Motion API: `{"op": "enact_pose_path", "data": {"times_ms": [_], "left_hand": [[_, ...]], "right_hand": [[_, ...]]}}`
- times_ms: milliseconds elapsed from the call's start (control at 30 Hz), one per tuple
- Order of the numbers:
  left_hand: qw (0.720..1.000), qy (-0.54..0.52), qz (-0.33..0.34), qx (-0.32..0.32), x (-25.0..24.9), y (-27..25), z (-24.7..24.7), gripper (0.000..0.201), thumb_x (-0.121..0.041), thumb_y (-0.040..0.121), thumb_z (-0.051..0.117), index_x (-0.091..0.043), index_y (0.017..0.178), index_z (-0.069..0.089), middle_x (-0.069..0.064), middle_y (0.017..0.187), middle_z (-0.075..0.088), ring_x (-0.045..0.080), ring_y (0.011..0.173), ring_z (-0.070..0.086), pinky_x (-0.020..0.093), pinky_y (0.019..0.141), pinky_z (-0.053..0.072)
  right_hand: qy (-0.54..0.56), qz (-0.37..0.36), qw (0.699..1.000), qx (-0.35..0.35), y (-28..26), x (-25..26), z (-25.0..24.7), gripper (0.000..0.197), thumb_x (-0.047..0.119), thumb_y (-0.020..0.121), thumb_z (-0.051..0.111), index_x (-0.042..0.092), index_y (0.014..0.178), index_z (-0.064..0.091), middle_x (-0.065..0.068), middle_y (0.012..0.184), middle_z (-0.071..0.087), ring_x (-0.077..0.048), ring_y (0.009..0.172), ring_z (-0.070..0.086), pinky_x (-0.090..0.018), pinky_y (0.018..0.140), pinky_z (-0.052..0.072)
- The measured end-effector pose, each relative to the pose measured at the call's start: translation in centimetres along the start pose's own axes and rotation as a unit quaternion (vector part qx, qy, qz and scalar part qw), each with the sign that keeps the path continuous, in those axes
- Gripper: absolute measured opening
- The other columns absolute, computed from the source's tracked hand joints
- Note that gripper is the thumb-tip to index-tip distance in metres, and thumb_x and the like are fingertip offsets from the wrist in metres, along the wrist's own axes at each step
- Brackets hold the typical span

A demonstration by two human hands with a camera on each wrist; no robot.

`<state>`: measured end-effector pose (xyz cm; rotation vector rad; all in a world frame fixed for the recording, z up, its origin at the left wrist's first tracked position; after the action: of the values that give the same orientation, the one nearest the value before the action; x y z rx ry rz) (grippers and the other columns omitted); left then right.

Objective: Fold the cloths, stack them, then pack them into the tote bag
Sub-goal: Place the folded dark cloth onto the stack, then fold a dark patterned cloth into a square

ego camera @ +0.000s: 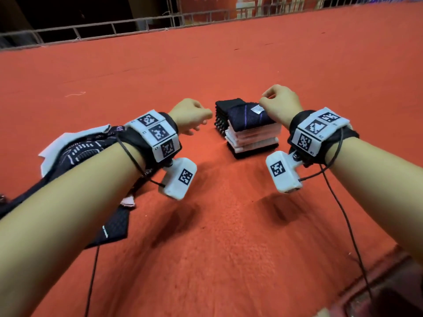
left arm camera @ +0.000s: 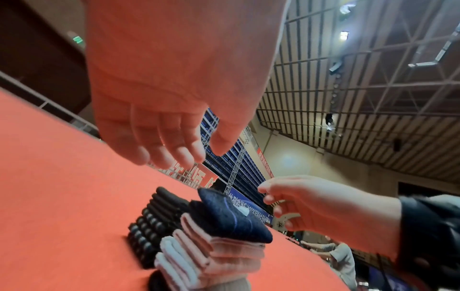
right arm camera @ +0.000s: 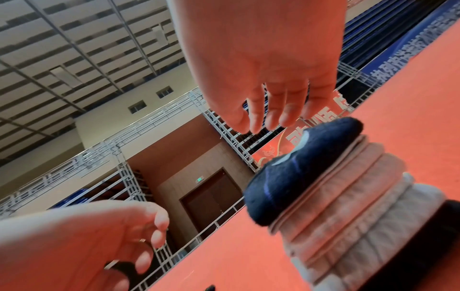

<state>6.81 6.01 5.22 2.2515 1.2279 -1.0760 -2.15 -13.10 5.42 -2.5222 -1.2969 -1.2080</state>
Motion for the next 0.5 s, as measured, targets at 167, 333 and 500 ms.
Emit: {"op": "enact_pose_path", "data": {"times_ms": [167, 333, 500], "left_hand": [[0.995, 0.101, 0.026, -0.008, 2.1, -3.9, -4.1, 0.011, -0.016, 0.087, 0.053, -0.013, 0.077, 0.056, 0.004, 0.071, 0.055, 0.015, 0.056, 0.047, 0.016, 0.043, 0.037], [0.987, 0.152, 0.014, -0.060, 6.2, -7.3, -9.5, 0.014, -0.019, 0.086, 0.055, -0.017, 0.072, 0.057, -0.003, 0.059, 0.051, 0.009, 0.047, 0.047, 0.016, 0.043, 0.038], [0.981, 0.169, -0.017, -0.095, 11.1, -10.0, -13.9, 0.016, -0.019, 0.086, 0.055, -0.015, 0.071, 0.057, 0.001, 0.056, 0.049, 0.005, 0.035, 0.043, 0.017, 0.039, 0.035]], "right_hand": [[-0.033, -0.066, 0.994, 0.077, -4.0, 5.5, 2.9, 0.024, 0.016, 0.088, 0.047, 0.008, 0.103, 0.064, -0.012, 0.109, 0.066, -0.028, 0.106, 0.057, -0.028, 0.084, 0.041], [-0.074, -0.136, 0.974, 0.167, -8.4, 11.0, 7.3, 0.022, 0.018, 0.087, 0.051, 0.008, 0.099, 0.066, -0.013, 0.099, 0.066, -0.027, 0.094, 0.059, -0.032, 0.087, 0.046], [-0.093, -0.169, 0.951, 0.243, -12.3, 15.0, 12.1, 0.024, 0.020, 0.088, 0.052, 0.007, 0.103, 0.065, -0.011, 0.107, 0.067, -0.027, 0.100, 0.059, -0.027, 0.080, 0.042]]}}
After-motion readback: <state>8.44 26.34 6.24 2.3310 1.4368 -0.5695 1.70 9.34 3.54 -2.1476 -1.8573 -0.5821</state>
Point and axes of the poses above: each hand's wrist, its own y-axis towards the middle knuckle, its own z-axis out of the palm, x = y × z, the point moved 6 cm from there along y, towards the middle knuckle
